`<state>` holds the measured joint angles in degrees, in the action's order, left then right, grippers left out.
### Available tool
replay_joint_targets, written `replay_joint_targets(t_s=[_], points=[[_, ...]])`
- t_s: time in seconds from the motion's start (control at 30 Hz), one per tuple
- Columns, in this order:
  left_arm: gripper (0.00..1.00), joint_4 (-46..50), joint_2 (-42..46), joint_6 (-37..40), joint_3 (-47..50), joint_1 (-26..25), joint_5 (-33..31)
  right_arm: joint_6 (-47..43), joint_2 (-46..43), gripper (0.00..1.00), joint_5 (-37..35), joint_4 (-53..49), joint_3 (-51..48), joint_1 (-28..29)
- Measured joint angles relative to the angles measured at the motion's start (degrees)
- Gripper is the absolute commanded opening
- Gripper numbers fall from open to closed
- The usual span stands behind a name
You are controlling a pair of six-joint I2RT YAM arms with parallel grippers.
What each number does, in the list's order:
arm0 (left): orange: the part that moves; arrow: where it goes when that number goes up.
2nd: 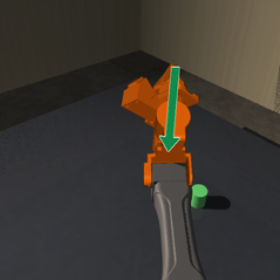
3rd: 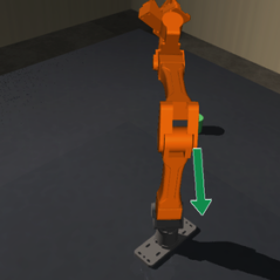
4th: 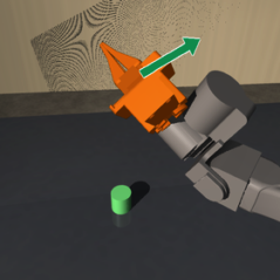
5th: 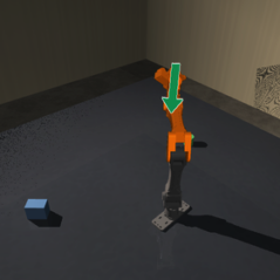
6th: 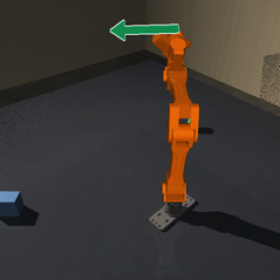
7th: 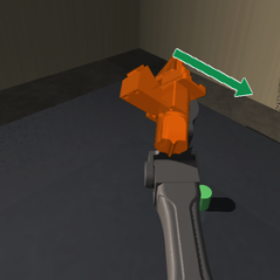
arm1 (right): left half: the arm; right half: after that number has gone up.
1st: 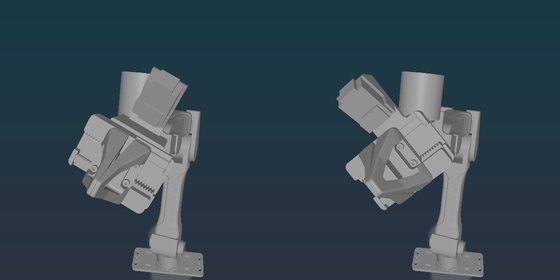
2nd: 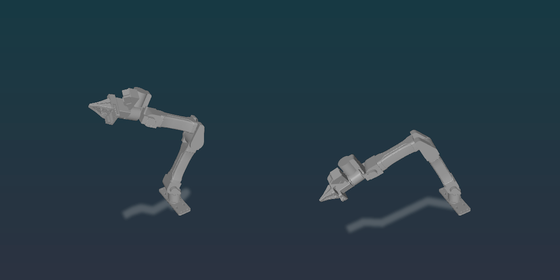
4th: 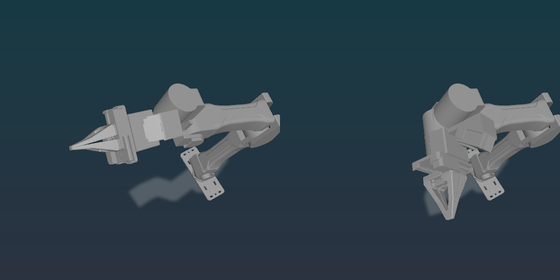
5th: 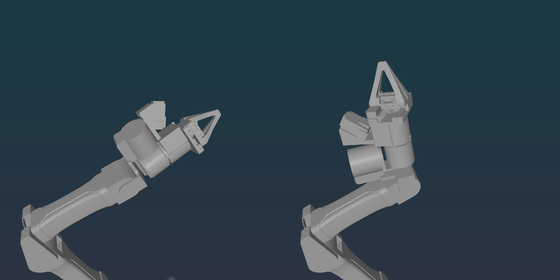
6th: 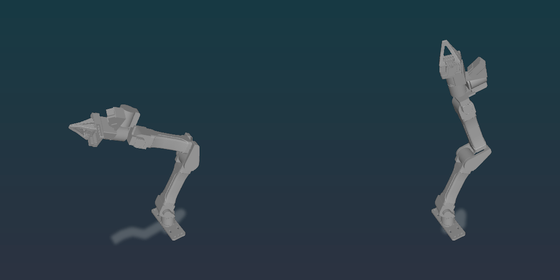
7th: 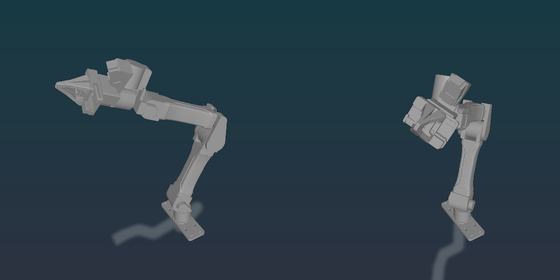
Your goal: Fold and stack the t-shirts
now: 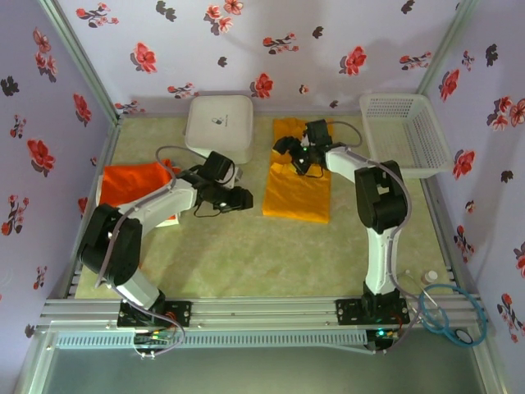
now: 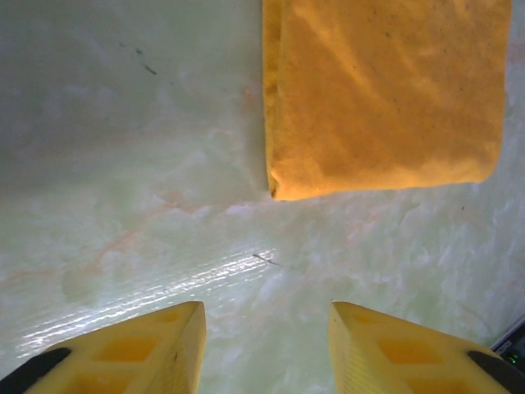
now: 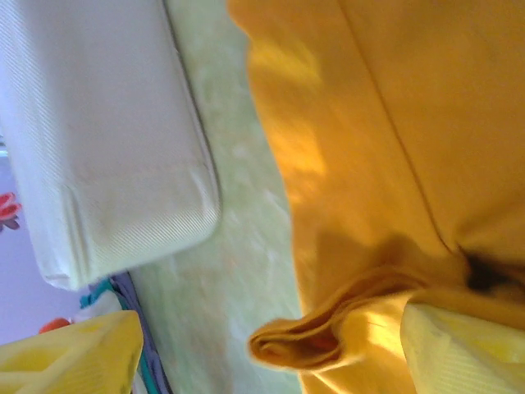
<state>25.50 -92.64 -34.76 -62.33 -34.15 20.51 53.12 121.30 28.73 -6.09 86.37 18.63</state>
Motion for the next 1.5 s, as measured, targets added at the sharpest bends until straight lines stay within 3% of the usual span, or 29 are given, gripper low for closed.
replay_joint_targets(t_s=[0.33, 0.7, 0.97, 1.2, 1.5], points=[[0.46, -3.26, -0.85, -2.23, 1.51, -2.73, 0.28, -5.84, -1.55, 0.81, -0.81, -5.22, 0.92, -2.58], [0.44, -5.88, -10.88, -3.52, -1.92, -3.1, 3.74, -15.5, -28.13, 0.72, -8.92, -18.82, -18.14, -2.51], [0.4, -7.98, -15.43, -4.59, -5.44, -3.26, 5.99, -17.62, -38.82, 0.63, -13.68, -26.62, -33.88, -4.79], [0.37, -8.41, -18.67, -5.44, -7.54, -3.58, 7.45, -16.92, -40.09, 0.55, -13.94, -26.69, -40.22, -5.31], [0.39, -8.35, -19.02, -5.66, -7.82, -3.63, 7.37, -15.39, -36.33, 0.49, -13.22, -21.9, -40.48, -5.29]])
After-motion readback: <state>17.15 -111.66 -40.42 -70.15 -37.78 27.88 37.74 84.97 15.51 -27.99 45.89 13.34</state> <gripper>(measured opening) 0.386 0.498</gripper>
